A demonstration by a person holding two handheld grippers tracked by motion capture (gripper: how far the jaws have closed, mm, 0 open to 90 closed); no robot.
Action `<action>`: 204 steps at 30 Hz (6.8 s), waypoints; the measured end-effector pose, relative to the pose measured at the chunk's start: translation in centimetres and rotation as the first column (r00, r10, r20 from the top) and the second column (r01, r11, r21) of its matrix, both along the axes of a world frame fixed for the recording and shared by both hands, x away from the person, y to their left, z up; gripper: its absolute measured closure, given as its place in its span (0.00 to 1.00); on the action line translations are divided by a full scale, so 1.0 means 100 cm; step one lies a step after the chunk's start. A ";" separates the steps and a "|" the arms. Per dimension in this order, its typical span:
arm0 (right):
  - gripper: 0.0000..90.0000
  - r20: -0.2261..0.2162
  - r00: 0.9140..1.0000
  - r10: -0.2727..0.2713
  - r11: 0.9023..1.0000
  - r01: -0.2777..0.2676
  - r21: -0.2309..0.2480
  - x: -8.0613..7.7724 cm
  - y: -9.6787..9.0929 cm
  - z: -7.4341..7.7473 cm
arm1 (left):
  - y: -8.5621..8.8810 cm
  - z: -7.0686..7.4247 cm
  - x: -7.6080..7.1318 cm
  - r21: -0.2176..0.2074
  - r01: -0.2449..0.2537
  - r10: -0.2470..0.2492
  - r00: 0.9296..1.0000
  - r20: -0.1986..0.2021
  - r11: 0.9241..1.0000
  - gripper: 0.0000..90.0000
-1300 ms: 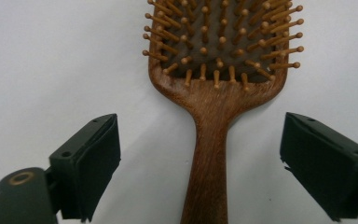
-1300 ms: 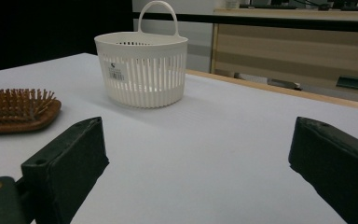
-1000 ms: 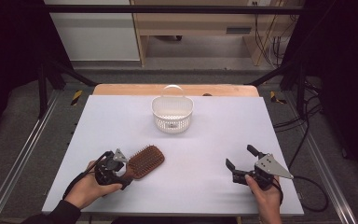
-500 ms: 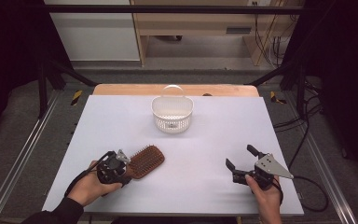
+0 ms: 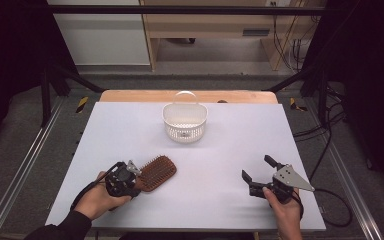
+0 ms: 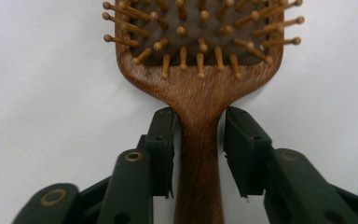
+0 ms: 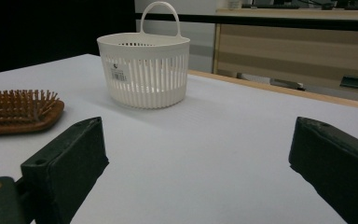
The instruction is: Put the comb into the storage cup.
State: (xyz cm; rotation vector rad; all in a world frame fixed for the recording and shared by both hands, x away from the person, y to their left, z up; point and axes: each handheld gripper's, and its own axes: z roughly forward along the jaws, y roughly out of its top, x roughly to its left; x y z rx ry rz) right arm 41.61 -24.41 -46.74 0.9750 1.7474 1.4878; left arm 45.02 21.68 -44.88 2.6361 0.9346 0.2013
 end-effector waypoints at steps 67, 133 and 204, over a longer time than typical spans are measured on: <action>0.03 -0.038 0.993 0.108 0.985 -0.102 0.138 -0.002 0.021 0.007 | -0.027 0.027 -0.039 -0.268 0.046 0.096 0.864 0.493 0.962 0.80; 0.34 -0.160 0.903 0.399 0.798 -0.256 0.546 0.038 0.143 0.080 | -0.074 0.019 -0.052 -0.426 0.178 0.133 0.785 0.605 0.887 0.80; 0.56 -0.070 0.997 0.040 0.857 0.002 0.515 0.125 0.154 0.172 | 0.035 -0.016 -0.052 -0.625 -0.129 0.549 0.632 0.547 0.770 0.06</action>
